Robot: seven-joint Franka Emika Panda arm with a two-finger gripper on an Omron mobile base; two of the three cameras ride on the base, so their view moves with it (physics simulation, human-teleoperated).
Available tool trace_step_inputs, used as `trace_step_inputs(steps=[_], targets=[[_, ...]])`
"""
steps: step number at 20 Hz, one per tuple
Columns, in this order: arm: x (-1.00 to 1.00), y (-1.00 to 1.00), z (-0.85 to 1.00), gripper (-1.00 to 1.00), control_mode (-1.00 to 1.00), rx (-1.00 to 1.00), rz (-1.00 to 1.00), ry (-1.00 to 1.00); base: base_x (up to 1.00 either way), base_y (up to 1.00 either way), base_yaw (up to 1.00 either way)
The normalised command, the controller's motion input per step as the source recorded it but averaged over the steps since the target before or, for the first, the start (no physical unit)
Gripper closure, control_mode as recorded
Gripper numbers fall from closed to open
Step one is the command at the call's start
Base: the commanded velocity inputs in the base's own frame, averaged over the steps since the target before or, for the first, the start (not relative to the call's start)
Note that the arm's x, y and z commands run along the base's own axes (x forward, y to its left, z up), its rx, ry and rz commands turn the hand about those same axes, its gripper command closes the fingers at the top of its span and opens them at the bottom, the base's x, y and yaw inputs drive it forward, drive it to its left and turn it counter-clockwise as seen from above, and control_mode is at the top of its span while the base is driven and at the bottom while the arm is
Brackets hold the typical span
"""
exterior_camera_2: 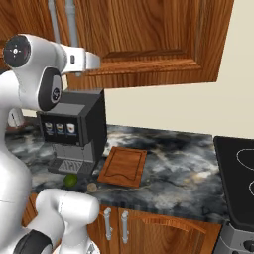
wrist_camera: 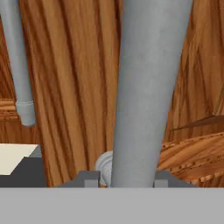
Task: Open the cabinet. Place the bowl and condiment on the counter. Then place the lime and garlic on the cutting board.
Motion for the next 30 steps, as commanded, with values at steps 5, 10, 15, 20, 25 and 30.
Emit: trace_step_inputs(steps=[5,10,15,20,25,30], targets=[[-1.0,0.0,0.0,1.0,-1.0,0.0,0.0,0.0,0.0,0.0,0.0],[-1.0,-0.06,0.0,1.0,-1.0,0.0,0.0,0.0,0.0,0.0,0.0],[-1.0,0.02,0.0,-1.0,-1.0,0.0,0.0,0.0,0.0,0.0,0.0],[-0.92,0.54,0.17,-1.0,-1.0,-0.18,0.0,0.0,0.0,0.0,0.0],[-0.77,1.0,0.08,-1.0,-1.0,-0.54,0.0,0.03,0.0,0.0,0.0],[-0.64,1.0,0.0,-1.0,-1.0,-0.51,-0.1,0.2,0.0,0.0,0.0]])
